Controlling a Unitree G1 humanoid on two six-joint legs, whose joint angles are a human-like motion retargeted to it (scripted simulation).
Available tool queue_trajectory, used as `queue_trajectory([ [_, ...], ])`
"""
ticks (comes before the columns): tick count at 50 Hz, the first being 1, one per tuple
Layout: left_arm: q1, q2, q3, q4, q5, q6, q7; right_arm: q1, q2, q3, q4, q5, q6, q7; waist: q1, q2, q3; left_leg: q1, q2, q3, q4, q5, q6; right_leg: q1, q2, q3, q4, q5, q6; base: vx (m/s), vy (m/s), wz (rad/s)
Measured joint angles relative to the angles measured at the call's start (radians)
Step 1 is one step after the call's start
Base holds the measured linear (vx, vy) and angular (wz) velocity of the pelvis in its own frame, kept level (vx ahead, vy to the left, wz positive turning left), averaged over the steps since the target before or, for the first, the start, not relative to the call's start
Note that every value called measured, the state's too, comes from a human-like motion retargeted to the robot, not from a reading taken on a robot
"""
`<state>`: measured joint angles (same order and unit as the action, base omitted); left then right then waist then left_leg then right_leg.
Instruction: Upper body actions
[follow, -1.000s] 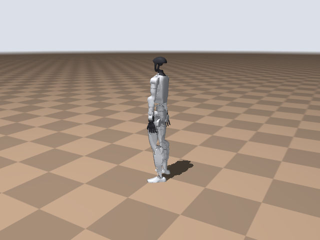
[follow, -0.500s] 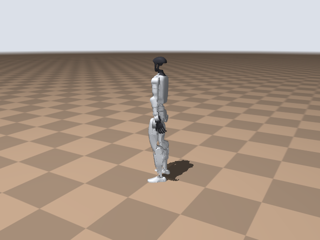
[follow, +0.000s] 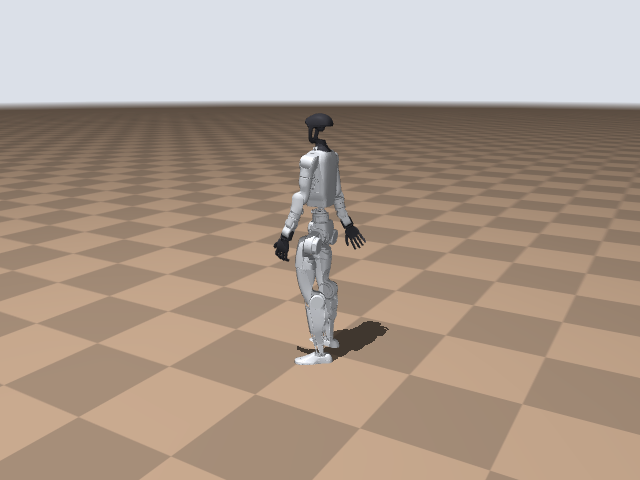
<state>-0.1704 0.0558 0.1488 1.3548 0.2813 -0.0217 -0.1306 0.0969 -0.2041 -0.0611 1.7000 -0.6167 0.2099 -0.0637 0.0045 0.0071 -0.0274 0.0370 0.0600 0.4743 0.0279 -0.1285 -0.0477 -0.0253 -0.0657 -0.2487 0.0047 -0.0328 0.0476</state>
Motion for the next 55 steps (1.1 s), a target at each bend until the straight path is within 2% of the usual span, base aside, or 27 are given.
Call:
queue_trajectory([
  [3, 0.134, 0.017, 0.071, 0.171, 0.025, 0.047, 0.006, -0.178, 0.055, 0.09, 0.0, -0.089, -0.077, 0.08, -0.018, 0.011, -0.011, 0.001, 0.004, 0.001, 0.001, -0.003, -0.005, -0.014, 0.004, 0.014, 0.005, 0.004, -0.005, 0.0, 0.0, 0.0],
  [5, 0.221, 0.035, 0.135, 0.298, 0.044, 0.11, 0.009, -0.29, 0.104, 0.13, -0.024, -0.128, -0.148, 0.145, -0.026, 0.021, -0.013, 0.008, 0.007, 0.011, -0.001, -0.005, -0.009, -0.021, 0.009, 0.03, 0.009, 0.008, -0.007, 0.01, 0.0, -0.25],
  [8, 0.405, 0.053, 0.192, 0.345, 0.026, 0.246, -0.025, -0.399, 0.188, 0.167, -0.17, -0.128, -0.238, 0.269, -0.032, 0.028, -0.002, 0.024, 0.011, 0.035, -0.009, -0.006, -0.014, -0.031, 0.019, 0.061, 0.012, 0.017, -0.01, 0.01, -0.03, -0.39],
  [10, 0.519, 0.055, 0.21, 0.345, 0.008, 0.289, -0.053, -0.46, 0.237, 0.185, -0.257, -0.095, -0.296, 0.338, -0.034, 0.031, -0.001, 0.031, 0.013, 0.05, -0.016, -0.005, -0.018, -0.04, 0.025, 0.08, 0.013, 0.023, -0.012, 0.01, -0.03, -0.38],
  [14, 0.664, 0.049, 0.286, 0.345, 0.068, 0.239, -0.045, -0.541, 0.302, 0.201, -0.374, -0.036, -0.403, 0.405, -0.032, 0.039, -0.004, 0.034, 0.02, 0.071, -0.024, -0.003, -0.024, -0.058, 0.035, 0.108, 0.017, 0.029, -0.013, 0.0, -0.01, -0.22],
  [18, 0.686, 0.055, 0.263, 0.345, 0.026, 0.259, -0.017, -0.551, 0.317, 0.231, -0.411, -0.048, -0.457, 0.384, -0.046, 0.035, -0.002, 0.03, 0.02, 0.061, -0.025, 0.002, -0.023, -0.056, 0.035, 0.105, 0.016, 0.028, -0.013, 0.0, -0.01, 0.06],
  [22, 0.567, 0.064, 0.19, 0.345, -0.064, 0.248, 0.026, -0.466, 0.284, 0.235, -0.363, -0.099, -0.441, 0.34, -0.052, 0.023, -0.013, 0.016, 0.014, 0.033, -0.023, 0.011, -0.018, -0.045, 0.028, 0.079, 0.012, 0.02, -0.014, 0.03, -0.02, 0.33],
  [25, 0.383, 0.063, 0.101, 0.345, -0.112, 0.219, 0.074, -0.361, 0.226, 0.179, -0.27, -0.145, -0.389, 0.271, -0.037, 0.019, -0.019, 0.002, 0.007, 0.005, -0.02, 0.018, -0.012, -0.032, 0.019, 0.052, 0.007, 0.01, -0.013, 0.0, 0.04, 0.46],
  [30, 0.03, 0.028, 0.013, 0.289, -0.07, 0.171, 0.069, -0.183, 0.107, -0.011, 0.0, -0.142, -0.218, 0.045, -0.019, -0.003, -0.015, -0.021, -0.005, -0.058, -0.005, 0.026, -0.002, 0.009, -0.002, -0.02, -0.006, -0.007, -0.006, -0.01, 0.01, 0.61],
  [33, -0.12, -0.015, 0.001, 0.178, -0.04, 0.124, 0.018, -0.015, 0.041, -0.083, 0.0, -0.044, -0.072, 0.024, -0.016, -0.017, -0.01, -0.039, -0.008, -0.085, 0.007, 0.029, 0.0, 0.022, -0.011, -0.049, -0.01, -0.017, -0.002, 0.0, -0.02, 0.43],
  [35, -0.204, -0.042, -0.007, 0.106, -0.042, 0.075, 0.01, 0.078, 0.007, -0.135, 0.0, -0.002, -0.032, -0.003, -0.017, -0.023, -0.006, -0.048, -0.008, -0.092, 0.012, 0.032, 0.001, 0.026, -0.016, -0.057, -0.011, -0.023, -0.002, -0.01, -0.01, 0.12],
  [40, -0.331, -0.076, -0.009, -0.038, -0.03, -0.036, 0.06, 0.219, -0.049, -0.235, 0.0, 0.084, -0.069, -0.097, -0.037, -0.026, -0.001, -0.066, 0.001, -0.093, 0.022, 0.036, -0.004, 0.024, -0.019, -0.063, -0.014, -0.03, -0.007, -0.03, -0.01, -0.01],
  [43, -0.347, -0.072, -0.003, -0.049, 0.0, -0.069, 0.092, 0.241, -0.06, -0.257, 0.0, 0.159, -0.093, -0.138, -0.047, -0.022, 0.005, -0.071, 0.006, -0.092, 0.025, 0.037, -0.006, 0.019, -0.017, -0.062, -0.013, -0.032, -0.011, -0.05, 0.0, -0.01],
  [51, -0.124, -0.026, 0.007, 0.109, 0.049, 0.013, 0.026, 0.068, 0.001, -0.146, 0.0, 0.283, -0.132, -0.146, -0.024, -0.001, -0.006, -0.053, 0.006, -0.069, 0.008, 0.033, -0.005, 0.0, -0.002, -0.028, -0.011, -0.021, -0.02, 0.01, 0.0, -0.05],
  [55, 0.086, 0.015, 0.112, 0.244, 0.044, 0.09, 0.026, -0.157, 0.08, -0.031, 0.0, 0.223, -0.197, -0.002, -0.03, 0.01, -0.015, -0.029, 0.01, -0.03, -0.004, 0.024, -0.01, -0.024, 0.009, 0.007, -0.003, -0.006, -0.021, 0.01, 0.0, -0.49],
])
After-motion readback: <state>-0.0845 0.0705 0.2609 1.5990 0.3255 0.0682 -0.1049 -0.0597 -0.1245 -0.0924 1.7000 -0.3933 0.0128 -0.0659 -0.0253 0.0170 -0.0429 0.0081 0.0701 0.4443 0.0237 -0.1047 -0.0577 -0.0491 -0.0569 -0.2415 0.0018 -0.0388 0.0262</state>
